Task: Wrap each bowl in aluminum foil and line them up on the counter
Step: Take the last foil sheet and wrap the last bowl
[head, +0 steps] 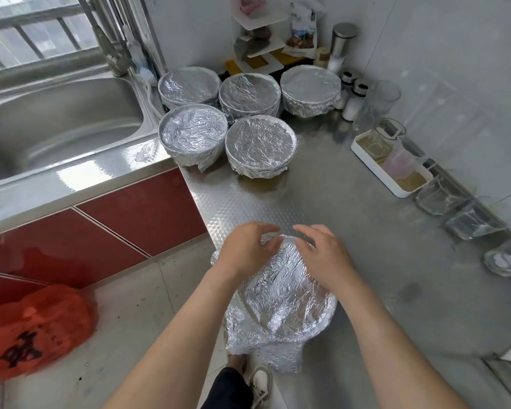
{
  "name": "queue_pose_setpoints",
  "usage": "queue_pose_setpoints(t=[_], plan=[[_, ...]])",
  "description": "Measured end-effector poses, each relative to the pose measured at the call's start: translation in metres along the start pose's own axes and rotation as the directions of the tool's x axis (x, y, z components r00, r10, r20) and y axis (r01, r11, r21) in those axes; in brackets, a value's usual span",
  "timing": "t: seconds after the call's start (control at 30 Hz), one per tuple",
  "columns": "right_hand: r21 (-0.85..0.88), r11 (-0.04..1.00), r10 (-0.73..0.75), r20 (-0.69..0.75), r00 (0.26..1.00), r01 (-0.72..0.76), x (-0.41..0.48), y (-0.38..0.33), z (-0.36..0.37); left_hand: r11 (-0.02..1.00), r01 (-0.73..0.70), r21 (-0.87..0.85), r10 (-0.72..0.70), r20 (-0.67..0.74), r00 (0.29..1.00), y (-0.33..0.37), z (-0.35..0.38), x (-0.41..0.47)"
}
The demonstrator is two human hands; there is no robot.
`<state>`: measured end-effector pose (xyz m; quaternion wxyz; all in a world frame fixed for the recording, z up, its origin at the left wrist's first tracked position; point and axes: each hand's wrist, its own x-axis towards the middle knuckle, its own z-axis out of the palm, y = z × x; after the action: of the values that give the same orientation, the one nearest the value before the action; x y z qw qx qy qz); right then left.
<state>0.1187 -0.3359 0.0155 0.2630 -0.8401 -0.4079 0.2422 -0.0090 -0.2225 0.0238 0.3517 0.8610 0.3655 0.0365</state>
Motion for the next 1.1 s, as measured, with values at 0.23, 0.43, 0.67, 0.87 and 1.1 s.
queue_pose_setpoints(t=[0.23,0.43,0.67,0.87,1.1], plan=[[-0.011,1.000,0.022,-0.048,0.999,-0.023,-0.007,0.001,0.003,0.991,0.133,-0.023,-0.133,-0.361,0.923,-0.023,0.017,-0.058],[0.062,0.968,0.251,-0.300,0.920,-0.244,-0.019,0.011,0.006,0.981,0.163,-0.109,-0.193,-0.401,0.895,-0.018,0.036,-0.082],[0.145,0.945,0.320,-0.198,0.927,-0.295,-0.039,0.010,-0.006,0.984,0.174,-0.035,-0.170,-0.467,0.868,-0.007,0.039,-0.079],[0.077,0.983,0.164,0.043,0.985,-0.167,-0.012,0.014,-0.017,0.985,0.148,-0.090,-0.172,-0.422,0.890,0.003,0.043,-0.075],[0.099,0.968,0.239,-0.096,0.966,-0.230,-0.024,0.029,-0.017,0.988,0.094,-0.123,-0.135,-0.392,0.910,0.003,0.028,-0.044]])
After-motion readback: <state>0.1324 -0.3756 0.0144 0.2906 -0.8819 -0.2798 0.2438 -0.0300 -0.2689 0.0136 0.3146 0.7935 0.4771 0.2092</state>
